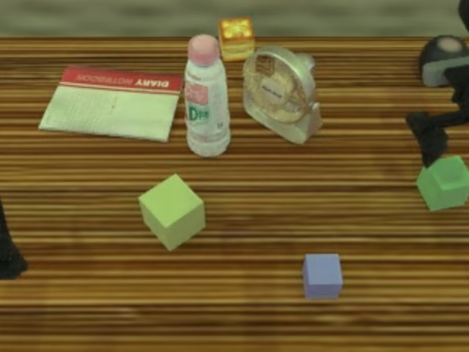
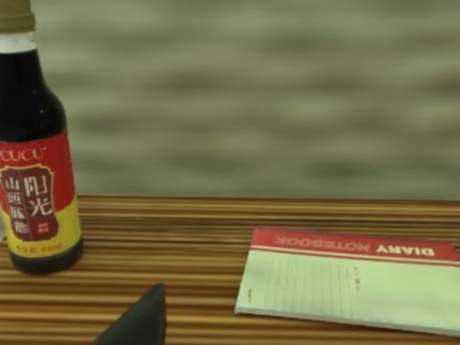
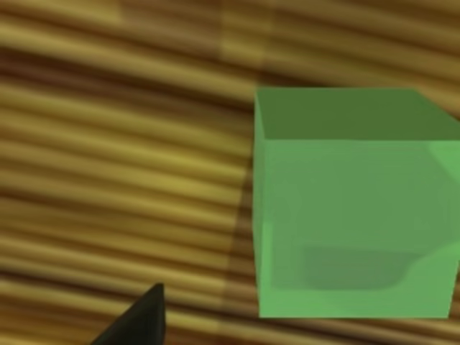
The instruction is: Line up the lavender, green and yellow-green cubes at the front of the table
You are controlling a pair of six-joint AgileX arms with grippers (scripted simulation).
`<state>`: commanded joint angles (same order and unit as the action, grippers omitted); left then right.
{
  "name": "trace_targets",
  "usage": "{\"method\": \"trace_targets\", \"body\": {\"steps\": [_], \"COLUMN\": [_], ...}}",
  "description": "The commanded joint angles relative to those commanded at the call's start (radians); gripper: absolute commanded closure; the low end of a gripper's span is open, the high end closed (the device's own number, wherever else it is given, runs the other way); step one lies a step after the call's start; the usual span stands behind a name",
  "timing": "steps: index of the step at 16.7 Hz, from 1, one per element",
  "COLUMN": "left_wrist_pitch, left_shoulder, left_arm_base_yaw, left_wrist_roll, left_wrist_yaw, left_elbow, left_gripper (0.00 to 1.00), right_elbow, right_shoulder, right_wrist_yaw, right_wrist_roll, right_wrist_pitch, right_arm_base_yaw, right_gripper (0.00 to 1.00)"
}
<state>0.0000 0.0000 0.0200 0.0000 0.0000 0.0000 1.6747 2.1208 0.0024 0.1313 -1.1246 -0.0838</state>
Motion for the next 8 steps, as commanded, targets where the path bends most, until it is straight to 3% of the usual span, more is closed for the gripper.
{"method": "trace_targets", "body": {"steps": [4, 8], "left_wrist_pitch": [0.000, 0.000], "left_shoulder": [0.000, 0.000], "left_arm_base_yaw": [0.000, 0.000], "left_wrist_roll": [0.000, 0.000], "left_wrist_yaw": [0.000, 0.000], "left_elbow": [0.000, 0.000], "left_gripper": [0.00, 0.00], "right_elbow": [-0.009, -0.093], "right_shoulder": [0.010, 0.066], "right_wrist_yaw": [0.000, 0.001], "right_wrist_roll": [0.001, 0.000], "right_wrist_pitch": [0.016, 0.162], "right_arm_base_yaw": [0.003, 0.001], "right_gripper": [0.00, 0.00]}}
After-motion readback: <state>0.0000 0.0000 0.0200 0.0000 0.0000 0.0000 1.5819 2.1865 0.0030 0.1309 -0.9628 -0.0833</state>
